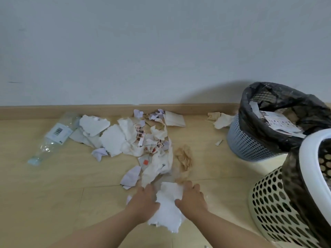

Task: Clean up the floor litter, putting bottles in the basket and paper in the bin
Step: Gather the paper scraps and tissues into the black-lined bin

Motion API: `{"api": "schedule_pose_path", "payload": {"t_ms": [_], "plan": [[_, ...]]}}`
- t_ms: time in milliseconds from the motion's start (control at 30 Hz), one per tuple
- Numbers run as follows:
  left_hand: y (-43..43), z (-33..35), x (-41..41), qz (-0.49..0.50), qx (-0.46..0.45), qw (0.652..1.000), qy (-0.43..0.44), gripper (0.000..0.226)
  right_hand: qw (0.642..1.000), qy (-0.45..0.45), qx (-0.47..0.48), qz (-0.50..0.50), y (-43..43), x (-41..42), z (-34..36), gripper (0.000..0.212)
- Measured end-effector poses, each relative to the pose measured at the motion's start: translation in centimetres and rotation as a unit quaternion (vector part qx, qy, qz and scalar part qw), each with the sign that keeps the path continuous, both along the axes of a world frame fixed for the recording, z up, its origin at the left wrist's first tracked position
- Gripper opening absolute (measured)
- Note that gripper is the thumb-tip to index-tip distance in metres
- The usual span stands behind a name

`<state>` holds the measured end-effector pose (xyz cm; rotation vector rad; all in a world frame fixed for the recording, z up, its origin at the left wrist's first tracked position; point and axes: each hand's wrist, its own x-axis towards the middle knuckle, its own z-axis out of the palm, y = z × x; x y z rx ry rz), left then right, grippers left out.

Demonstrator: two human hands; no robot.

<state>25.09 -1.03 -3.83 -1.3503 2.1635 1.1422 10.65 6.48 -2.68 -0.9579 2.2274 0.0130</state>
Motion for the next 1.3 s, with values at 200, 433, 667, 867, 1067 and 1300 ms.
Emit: {"api": "schedule_pose_path", "payload": {"t_ms": [200,433,667,867,1067,1300], "plan": [[0.6,0.5,-2.0,0.181,0.151,0.966,0.108,0.028,0.924,-0.267,-0.047,-0.270,-0.4,1.9,-1.6,0.069],[-0.8,0.9,-1.3,0.270,0.164,0.939,0.138,0.028,0.874,-0.329,-0.120,-0.336,-1.3,0.1,-0.6,0.028],[-5.4,2.2,-0.2,0.266,0.060,0.955,0.118,0.014,0.889,-0.247,-0.201,-0.330,-2.5,-2.8,2.7,0.014],[-11.3,1.2,0.0,0.316,-0.040,0.941,0.116,0.022,0.830,-0.300,-0.254,-0.397,-5.5,-2.3,2.2,0.010],[-14.5,0.4,0.3,0.367,-0.089,0.920,0.105,0.014,0.822,-0.289,-0.240,-0.428,-5.8,-2.0,0.0,0.017],[-17.7,-1.0,1.7,0.443,-0.138,0.886,0.029,0.020,0.817,-0.283,-0.225,-0.449,-6.3,-2.9,-1.2,0.018]]}}
